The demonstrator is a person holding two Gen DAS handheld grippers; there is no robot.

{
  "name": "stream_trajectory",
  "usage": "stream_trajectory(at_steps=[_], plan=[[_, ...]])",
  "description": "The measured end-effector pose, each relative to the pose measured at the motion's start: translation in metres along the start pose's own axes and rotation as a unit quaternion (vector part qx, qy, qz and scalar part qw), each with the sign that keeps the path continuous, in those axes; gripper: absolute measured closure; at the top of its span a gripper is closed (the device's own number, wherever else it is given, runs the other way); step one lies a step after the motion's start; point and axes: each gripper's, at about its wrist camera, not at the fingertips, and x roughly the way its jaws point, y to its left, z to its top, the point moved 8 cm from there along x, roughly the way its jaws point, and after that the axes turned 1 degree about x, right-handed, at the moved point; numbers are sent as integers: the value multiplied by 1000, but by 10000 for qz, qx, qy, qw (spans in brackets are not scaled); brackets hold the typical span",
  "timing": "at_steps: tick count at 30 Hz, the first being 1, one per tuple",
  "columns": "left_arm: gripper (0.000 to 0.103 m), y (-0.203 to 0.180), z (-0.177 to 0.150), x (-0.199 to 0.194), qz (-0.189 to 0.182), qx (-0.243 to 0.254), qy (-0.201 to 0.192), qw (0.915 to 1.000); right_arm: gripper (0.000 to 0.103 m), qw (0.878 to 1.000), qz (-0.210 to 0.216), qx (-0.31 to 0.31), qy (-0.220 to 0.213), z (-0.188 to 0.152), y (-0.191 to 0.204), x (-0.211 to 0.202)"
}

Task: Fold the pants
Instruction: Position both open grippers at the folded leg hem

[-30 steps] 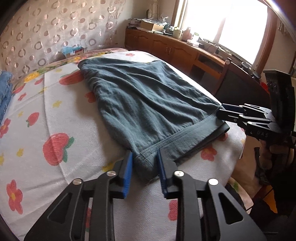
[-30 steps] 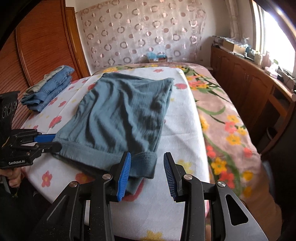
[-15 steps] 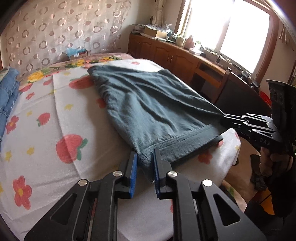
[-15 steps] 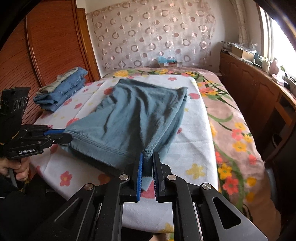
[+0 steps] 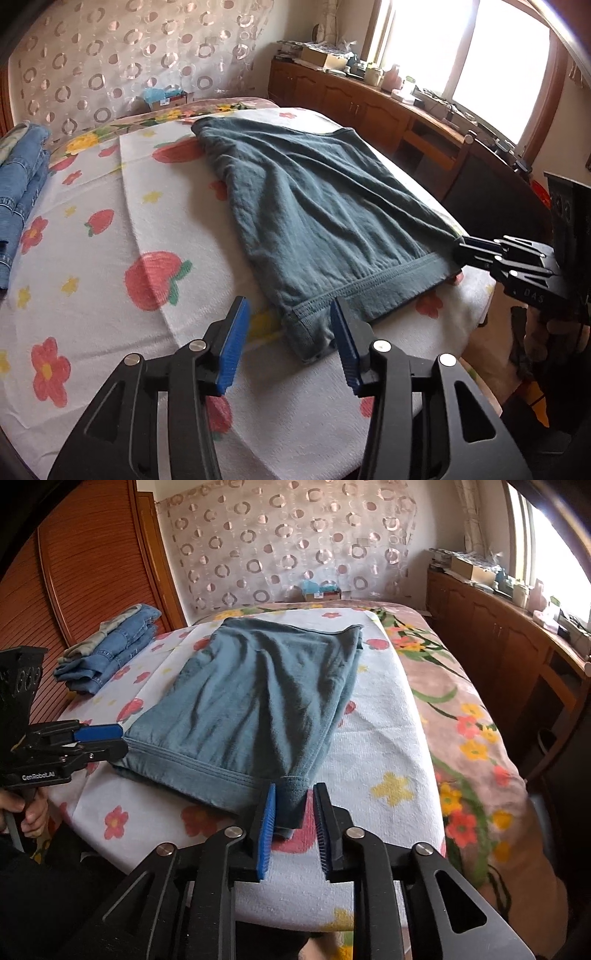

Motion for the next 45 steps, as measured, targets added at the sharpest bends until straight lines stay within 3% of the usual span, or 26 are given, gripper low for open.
stream_trajectory(at_steps=[3,5,18,24,34,40,45], plan=[[41,1,1,1,37,10,-20,10000,78,10000,8,12,-7,-1,3,1],[25,1,1,1,4,-17,-39,10000,77,10000,7,6,-14,-2,2,2],[26,4,1,8,290,65,-26,9996,73,10000,-39,-16,-88,-2,-2,1],[34,-1,-3,12,260,138,60,9995,65,9999,-107,18,-39,-4,-8,5],[39,-5,-5,15,214,188,34,9996,64,10000,-32,14,-27,-3,-8,8],[62,-14,-6,13,-15,268,2,9996,65,10000,77,10,-45,-5,-6,8],[75,-18,-7,10,-119,275,-10,9995,74,9998,184,23,-24,-7,-7,7]])
